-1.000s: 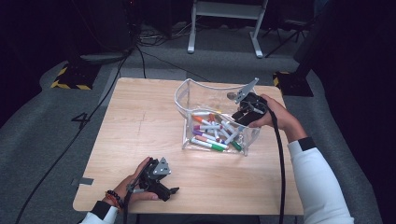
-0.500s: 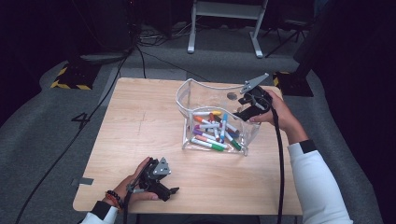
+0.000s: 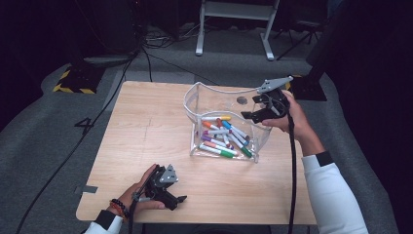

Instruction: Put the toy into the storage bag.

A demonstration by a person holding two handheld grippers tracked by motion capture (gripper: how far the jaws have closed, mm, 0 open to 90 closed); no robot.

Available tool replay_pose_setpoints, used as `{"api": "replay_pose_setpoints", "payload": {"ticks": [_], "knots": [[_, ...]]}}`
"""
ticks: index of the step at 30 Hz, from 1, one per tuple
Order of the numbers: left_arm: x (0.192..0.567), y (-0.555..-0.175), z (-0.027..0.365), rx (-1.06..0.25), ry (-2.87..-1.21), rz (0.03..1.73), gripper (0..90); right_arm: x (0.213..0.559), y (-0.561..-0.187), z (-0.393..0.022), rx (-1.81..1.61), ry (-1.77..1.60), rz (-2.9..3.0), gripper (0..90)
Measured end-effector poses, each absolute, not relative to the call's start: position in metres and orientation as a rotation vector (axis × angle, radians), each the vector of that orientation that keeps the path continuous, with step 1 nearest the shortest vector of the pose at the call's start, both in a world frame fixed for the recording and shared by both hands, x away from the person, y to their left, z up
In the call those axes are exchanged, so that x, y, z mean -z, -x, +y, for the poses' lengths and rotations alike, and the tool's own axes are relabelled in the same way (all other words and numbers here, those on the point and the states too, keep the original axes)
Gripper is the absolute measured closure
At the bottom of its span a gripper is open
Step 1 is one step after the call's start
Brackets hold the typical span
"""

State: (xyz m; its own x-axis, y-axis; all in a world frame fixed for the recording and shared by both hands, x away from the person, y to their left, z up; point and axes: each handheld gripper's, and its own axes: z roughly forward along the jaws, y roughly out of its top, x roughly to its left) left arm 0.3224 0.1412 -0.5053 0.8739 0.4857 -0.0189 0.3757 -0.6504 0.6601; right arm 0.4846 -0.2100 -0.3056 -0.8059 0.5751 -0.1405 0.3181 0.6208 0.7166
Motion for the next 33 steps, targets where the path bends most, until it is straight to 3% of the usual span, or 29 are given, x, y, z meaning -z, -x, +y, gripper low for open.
{"api": "replay_pose_setpoints", "payload": {"ticks": [16,33], "knots": [[0.505,-0.322,0.141,-0.208,-2.351,0.618,0.5,0.288,-0.437,-0.235,-1.066,-0.704,2.388,25.2],[0.505,-0.322,0.141,-0.207,-2.351,0.618,0.5,0.311,-0.394,-0.253,-1.087,-0.657,2.352,22.7]]}}
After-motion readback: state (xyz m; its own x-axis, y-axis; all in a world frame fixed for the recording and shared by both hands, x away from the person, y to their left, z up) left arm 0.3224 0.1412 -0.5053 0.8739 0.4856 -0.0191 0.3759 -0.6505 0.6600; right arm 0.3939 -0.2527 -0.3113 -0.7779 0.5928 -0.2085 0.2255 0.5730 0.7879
